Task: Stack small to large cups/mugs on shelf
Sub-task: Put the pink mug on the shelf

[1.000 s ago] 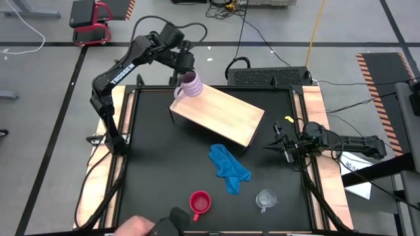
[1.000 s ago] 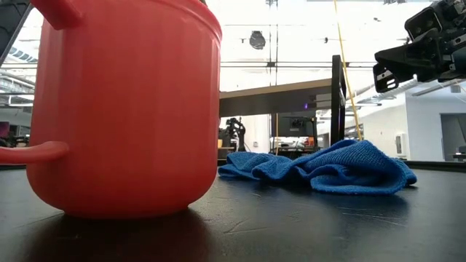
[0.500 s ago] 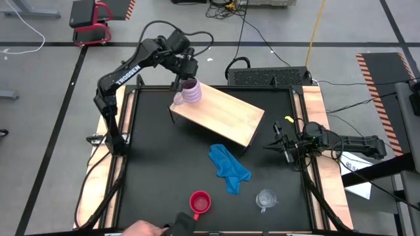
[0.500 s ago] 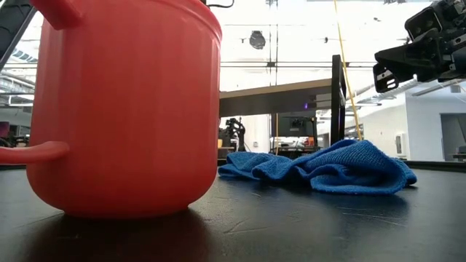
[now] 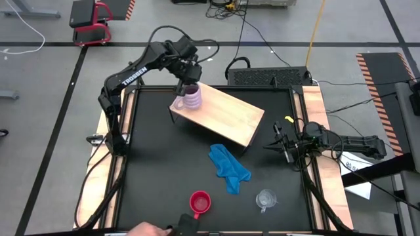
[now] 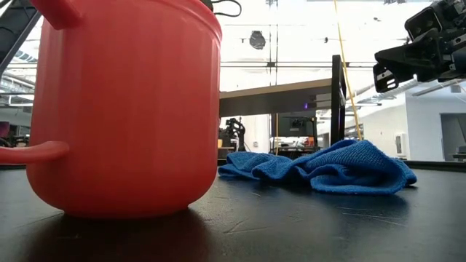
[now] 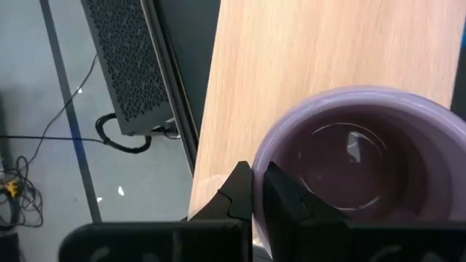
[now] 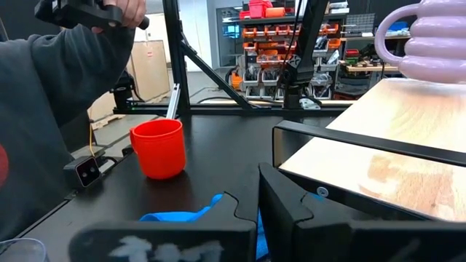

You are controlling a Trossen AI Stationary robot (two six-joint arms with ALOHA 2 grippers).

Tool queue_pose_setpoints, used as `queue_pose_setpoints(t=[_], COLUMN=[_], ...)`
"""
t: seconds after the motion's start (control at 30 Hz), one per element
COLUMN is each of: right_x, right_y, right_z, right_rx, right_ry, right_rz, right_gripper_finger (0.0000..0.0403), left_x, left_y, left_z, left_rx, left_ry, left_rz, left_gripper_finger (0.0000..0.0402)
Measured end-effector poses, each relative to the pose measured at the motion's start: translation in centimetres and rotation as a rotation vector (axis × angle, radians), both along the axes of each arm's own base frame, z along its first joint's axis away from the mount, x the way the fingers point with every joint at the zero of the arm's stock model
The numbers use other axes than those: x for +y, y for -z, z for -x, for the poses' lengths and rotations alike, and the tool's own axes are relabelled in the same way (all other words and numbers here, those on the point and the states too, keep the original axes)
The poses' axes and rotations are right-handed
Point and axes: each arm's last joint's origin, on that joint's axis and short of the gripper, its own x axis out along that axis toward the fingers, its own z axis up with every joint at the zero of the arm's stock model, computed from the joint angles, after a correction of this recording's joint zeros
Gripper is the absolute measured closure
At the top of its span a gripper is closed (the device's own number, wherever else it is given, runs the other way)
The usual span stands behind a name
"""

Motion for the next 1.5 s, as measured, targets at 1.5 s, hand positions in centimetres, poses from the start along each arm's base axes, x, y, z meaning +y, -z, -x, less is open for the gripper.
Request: queue_pose_setpoints(t=[1.5], right_x=[0.0], right_y=[0.0], right_z=[0.0], right_rx=[0.000], right_ry=[0.000], right_rz=[0.000], right_gripper_finger=[0.0403], left_x=[-2.8], left_y=[1.6], left_z=[-2.2], left_rx=[0.084], left_ry=[-0.059], left_rz=[-0.057], left_gripper_finger=[0.0390])
